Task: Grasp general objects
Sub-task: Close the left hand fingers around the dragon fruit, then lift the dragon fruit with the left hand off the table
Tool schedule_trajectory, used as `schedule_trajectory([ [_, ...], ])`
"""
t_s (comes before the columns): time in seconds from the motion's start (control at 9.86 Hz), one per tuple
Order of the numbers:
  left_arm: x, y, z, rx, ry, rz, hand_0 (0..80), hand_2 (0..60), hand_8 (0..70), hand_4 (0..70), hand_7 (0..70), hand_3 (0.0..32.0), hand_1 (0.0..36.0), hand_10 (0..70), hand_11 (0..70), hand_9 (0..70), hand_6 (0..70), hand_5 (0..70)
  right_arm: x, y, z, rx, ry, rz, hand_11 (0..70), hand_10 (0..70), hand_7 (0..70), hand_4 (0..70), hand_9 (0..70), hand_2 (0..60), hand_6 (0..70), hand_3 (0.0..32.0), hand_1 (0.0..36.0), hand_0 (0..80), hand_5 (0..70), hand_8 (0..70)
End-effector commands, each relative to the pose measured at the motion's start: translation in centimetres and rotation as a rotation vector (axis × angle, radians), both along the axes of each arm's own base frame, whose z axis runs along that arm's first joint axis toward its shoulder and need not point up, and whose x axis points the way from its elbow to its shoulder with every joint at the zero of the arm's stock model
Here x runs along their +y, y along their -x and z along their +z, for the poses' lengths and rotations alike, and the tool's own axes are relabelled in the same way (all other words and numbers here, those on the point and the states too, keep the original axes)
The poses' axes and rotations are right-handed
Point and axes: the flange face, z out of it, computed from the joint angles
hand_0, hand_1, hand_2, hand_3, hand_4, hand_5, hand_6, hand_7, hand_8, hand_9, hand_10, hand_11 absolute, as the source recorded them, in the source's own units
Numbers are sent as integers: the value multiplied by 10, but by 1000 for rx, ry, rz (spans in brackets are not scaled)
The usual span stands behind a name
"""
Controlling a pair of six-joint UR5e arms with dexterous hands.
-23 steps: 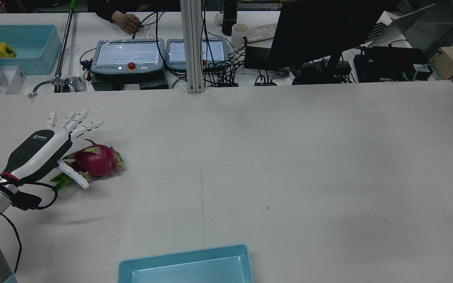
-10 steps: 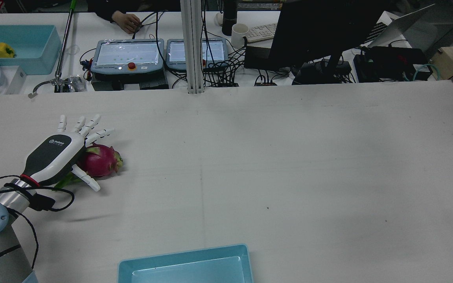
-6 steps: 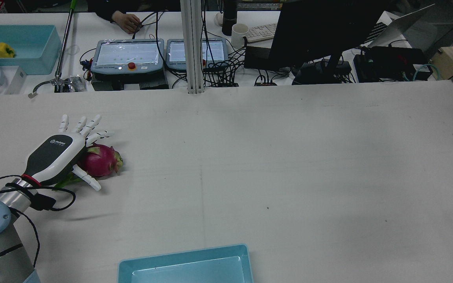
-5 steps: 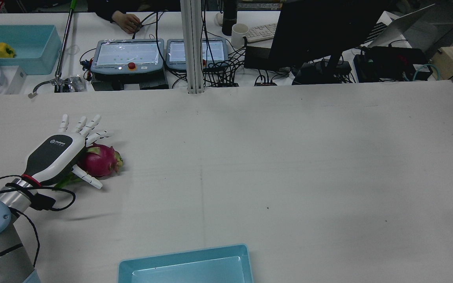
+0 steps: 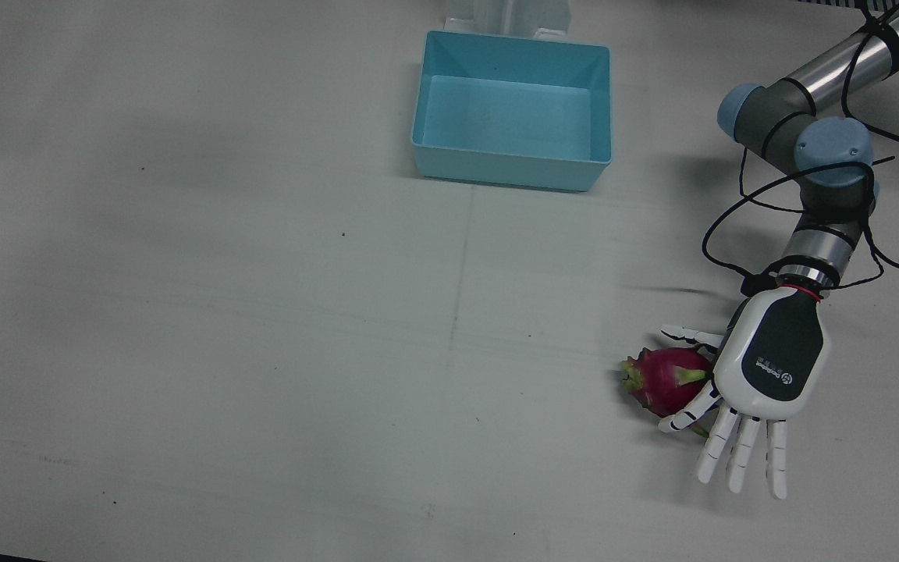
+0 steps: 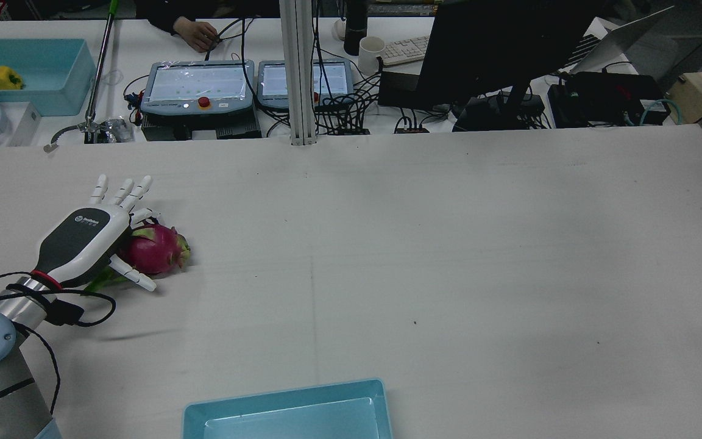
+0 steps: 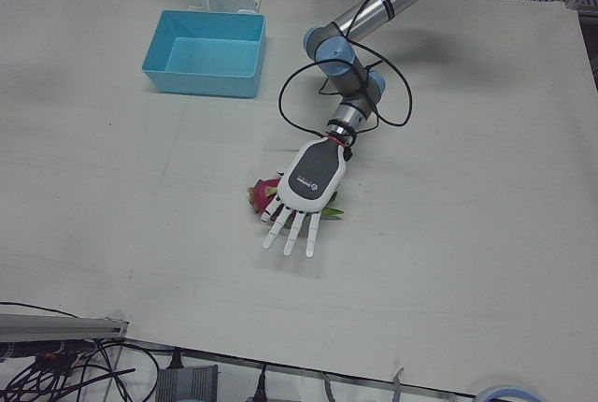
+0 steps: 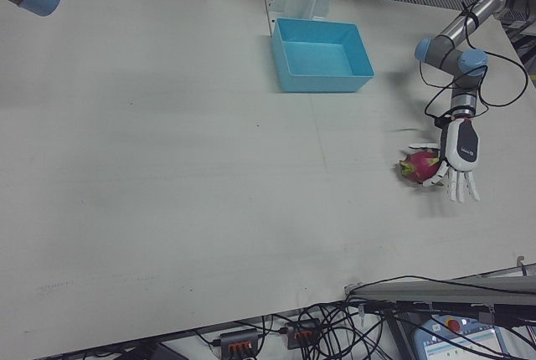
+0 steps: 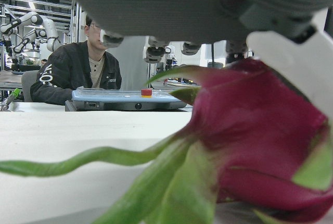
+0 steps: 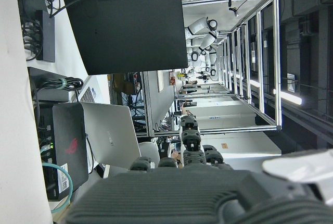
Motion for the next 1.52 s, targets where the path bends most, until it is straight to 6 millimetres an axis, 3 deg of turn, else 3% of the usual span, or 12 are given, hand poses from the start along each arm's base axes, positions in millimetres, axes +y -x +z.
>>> schedule_trajectory([
  [0.0, -1, -1, -2, 10, -8, -4, 469, 65, 108, 187, 71, 0, 100, 0, 0, 0, 28, 562, 0, 0, 0, 0, 0, 0, 0, 0, 0, 0, 0, 0, 0, 0, 0, 0, 0, 0],
  [0.1, -1, -1, -3, 14, -10, -4, 464, 67, 106, 261, 93, 0, 83, 0, 0, 4, 39, 689, 0, 0, 0, 0, 0, 0, 0, 0, 0, 0, 0, 0, 0, 0, 0, 0, 0, 0],
  [0.3, -2, 1, -7, 27, -16, -6, 454, 79, 101, 384, 110, 0, 59, 0, 0, 8, 50, 700, 0, 0, 0, 0, 0, 0, 0, 0, 0, 0, 0, 0, 0, 0, 0, 0, 0, 0],
  [0.41, -4, 6, -19, 62, -37, -12, 454, 205, 105, 420, 119, 0, 89, 0, 0, 9, 59, 700, 0, 0, 0, 0, 0, 0, 0, 0, 0, 0, 0, 0, 0, 0, 0, 0, 0, 0],
  [0.61, 2, 11, -50, 129, -86, 5, 442, 600, 113, 431, 139, 0, 185, 0, 0, 13, 67, 700, 0, 0, 0, 0, 0, 0, 0, 0, 0, 0, 0, 0, 0, 0, 0, 0, 0, 0],
  [0.71, 8, 12, -81, 168, -136, 56, 442, 600, 126, 418, 159, 0, 226, 1, 4, 17, 75, 700, 0, 0, 0, 0, 0, 0, 0, 0, 0, 0, 0, 0, 0, 0, 0, 0, 0, 0],
  [0.81, 18, 13, -109, 173, -170, 125, 429, 600, 138, 410, 172, 0, 231, 10, 16, 25, 83, 700, 0, 0, 0, 0, 0, 0, 0, 0, 0, 0, 0, 0, 0, 0, 0, 0, 0, 0],
  [1.01, 38, 19, -150, 183, -208, 200, 374, 600, 159, 370, 169, 0, 173, 19, 25, 55, 86, 700, 0, 0, 0, 0, 0, 0, 0, 0, 0, 0, 0, 0, 0, 0, 0, 0, 0, 0],
  [1.32, 68, 10, -178, 181, -240, 379, 396, 600, 163, 401, 190, 0, 162, 36, 51, 62, 97, 700, 0, 0, 0, 0, 0, 0, 0, 0, 0, 0, 0, 0, 0, 0, 0, 0, 0, 0],
  [1.42, 76, 3, -178, 181, -236, 419, 406, 600, 162, 414, 192, 0, 164, 39, 55, 60, 99, 700, 0, 0, 0, 0, 0, 0, 0, 0, 0, 0, 0, 0, 0, 0, 0, 0, 0, 0],
])
